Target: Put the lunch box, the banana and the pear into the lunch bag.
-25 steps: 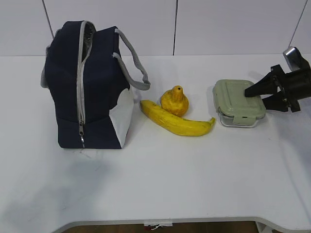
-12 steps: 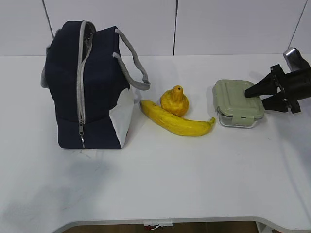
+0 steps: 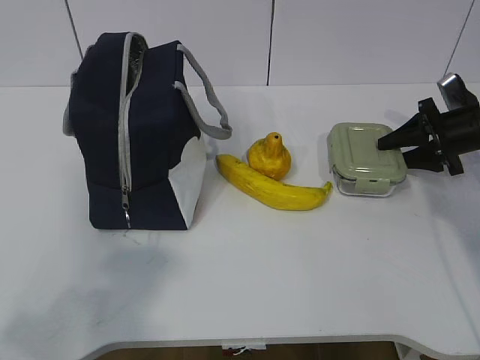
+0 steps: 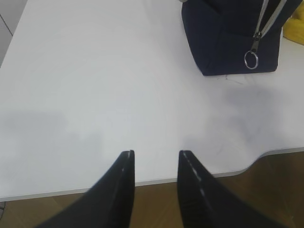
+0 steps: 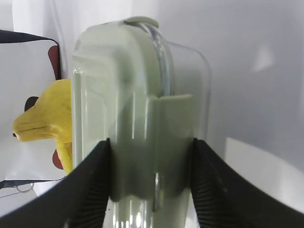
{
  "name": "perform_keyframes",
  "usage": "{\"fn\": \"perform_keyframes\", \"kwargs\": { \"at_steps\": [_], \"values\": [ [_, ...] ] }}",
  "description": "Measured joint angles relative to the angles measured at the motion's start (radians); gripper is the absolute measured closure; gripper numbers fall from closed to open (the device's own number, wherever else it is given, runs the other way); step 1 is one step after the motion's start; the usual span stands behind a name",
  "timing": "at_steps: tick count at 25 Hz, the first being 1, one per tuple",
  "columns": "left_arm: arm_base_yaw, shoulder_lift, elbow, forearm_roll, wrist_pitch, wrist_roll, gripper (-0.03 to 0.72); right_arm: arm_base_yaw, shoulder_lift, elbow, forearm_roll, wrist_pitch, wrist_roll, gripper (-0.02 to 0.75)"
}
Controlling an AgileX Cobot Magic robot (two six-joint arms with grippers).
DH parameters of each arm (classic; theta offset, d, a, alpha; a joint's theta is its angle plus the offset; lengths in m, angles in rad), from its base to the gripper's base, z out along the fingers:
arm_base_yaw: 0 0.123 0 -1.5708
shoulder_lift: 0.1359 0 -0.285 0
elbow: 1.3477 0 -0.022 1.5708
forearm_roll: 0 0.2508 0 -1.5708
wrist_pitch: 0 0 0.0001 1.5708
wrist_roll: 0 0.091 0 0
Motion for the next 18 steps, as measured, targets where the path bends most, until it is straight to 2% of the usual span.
{"fn": "perform_keyframes", "kwargs": {
  "at_steps": [8,18],
  "values": [
    [0.000,0.000,0.000,0.000,0.000,0.000,0.449,0.000,-0.036,0.000,-0.046,-0.014,0.078,0.349],
    [0.000,0.000,0.000,0.000,0.000,0.000,0.449,0.003,-0.068,0.002,-0.042,-0.022,0.188,0.350]
  ]
}}
